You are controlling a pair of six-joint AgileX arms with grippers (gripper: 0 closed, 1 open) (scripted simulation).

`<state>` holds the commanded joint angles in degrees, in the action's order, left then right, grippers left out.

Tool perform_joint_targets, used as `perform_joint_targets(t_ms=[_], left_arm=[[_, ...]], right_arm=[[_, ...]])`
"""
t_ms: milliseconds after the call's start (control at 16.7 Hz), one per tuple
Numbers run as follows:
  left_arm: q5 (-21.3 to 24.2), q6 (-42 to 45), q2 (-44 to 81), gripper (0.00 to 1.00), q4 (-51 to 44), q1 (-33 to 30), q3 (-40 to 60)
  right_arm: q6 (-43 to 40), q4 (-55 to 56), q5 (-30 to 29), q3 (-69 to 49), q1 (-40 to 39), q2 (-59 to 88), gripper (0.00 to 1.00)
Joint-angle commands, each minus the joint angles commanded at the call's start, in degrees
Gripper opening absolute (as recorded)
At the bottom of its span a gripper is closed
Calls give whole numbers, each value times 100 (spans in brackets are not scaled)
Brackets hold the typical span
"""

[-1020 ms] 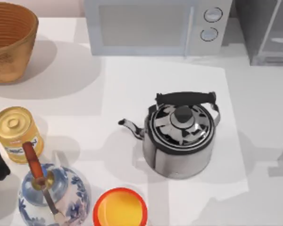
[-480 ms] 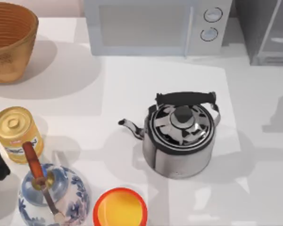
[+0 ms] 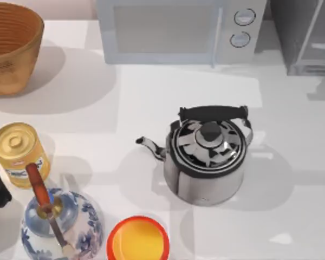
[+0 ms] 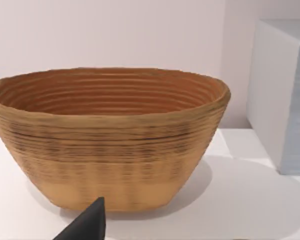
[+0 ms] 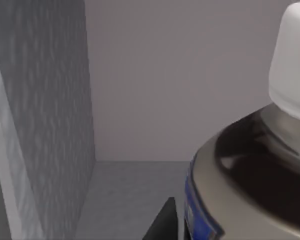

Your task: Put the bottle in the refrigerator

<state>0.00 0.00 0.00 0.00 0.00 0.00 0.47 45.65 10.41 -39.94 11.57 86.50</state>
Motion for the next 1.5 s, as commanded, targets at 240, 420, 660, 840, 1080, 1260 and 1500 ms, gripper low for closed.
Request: perform_joint_targets(t_ms=[240, 420, 660, 840, 1080, 1260, 1500], left_arm=[[0, 0, 0, 100, 0, 0, 0], [0, 0, 0, 100, 0, 0, 0], [0, 0, 0, 100, 0, 0, 0], [0, 0, 0, 100, 0, 0, 0], [0, 0, 0, 100, 0, 0, 0], [0, 0, 0, 100, 0, 0, 0], [0, 0, 0, 100, 0, 0, 0]], right_arm=[[17, 983, 176, -861, 270, 1736, 1], [24, 1516, 303, -1325, 388, 2722, 1], [26, 1864, 415, -1625, 446, 3406, 1], [27, 1881, 422, -1640, 448, 3440, 1], [36, 1820, 412, -1699, 406, 3515, 1], [27, 1542, 362, -2285, 340, 3882, 1], [26, 969, 224, -3654, 239, 4515, 1]])
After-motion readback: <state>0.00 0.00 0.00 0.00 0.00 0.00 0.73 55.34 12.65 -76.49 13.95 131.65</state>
